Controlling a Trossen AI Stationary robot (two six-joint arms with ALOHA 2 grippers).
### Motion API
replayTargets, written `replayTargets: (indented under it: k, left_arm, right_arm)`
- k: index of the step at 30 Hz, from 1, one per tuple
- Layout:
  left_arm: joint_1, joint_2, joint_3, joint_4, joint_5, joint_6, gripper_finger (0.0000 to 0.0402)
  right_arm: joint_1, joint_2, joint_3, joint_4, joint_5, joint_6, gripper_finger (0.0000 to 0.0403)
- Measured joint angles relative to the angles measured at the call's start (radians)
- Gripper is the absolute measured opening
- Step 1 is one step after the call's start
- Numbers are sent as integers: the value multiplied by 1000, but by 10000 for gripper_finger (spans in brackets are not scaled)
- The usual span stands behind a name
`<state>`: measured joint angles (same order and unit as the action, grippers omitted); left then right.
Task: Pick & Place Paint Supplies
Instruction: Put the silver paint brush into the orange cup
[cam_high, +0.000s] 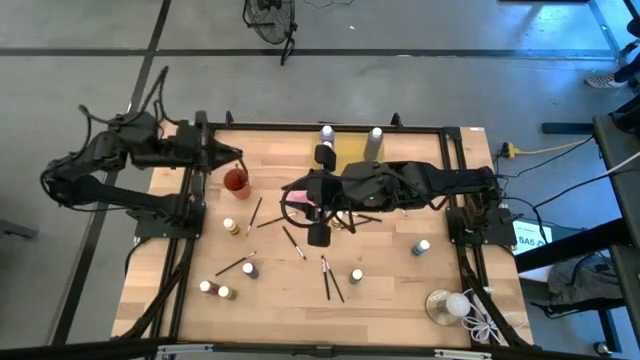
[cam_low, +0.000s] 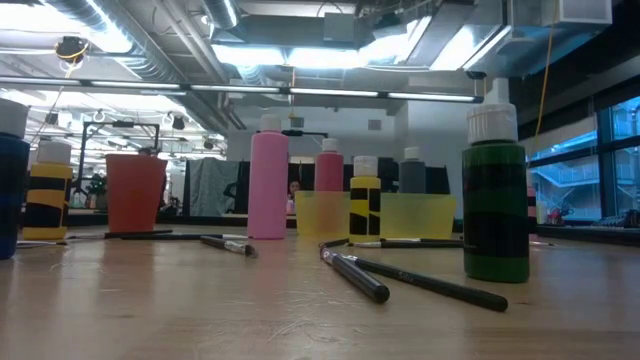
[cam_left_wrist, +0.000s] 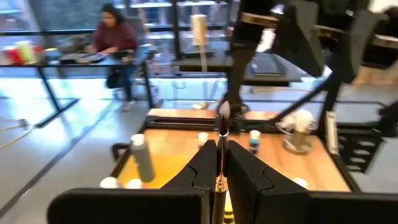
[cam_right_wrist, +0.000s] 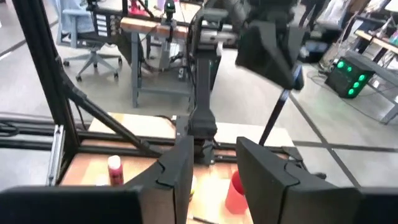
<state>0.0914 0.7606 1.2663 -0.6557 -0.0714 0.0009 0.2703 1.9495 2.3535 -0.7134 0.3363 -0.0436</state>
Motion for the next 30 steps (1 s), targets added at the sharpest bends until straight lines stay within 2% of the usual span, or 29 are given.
replayTargets:
  k: [4,11,15,23,27,30]
  left_arm:
    - [0,-50,-47,38,-62,-11,18]
    - [0,-243,-367,236,-143,-95,18]
    - [0,-365,-500,271,-287,-124,18]
    - [0,-511,-624,212,-530,-211,18]
    - [0,-516,-673,203,-559,-235,18]
    - [0,-517,-694,182,-561,-279,18]
  right_arm:
    - [4,0,0,-51,-38,13,125]
    - [22,0,0,-135,-60,38,125]
    - [25,0,0,-144,-60,39,125]
    - [-7,-7,0,-165,-65,19,125]
    - [-39,-9,0,-150,-124,17,125]
    - [-59,-22,0,-151,-131,17,125]
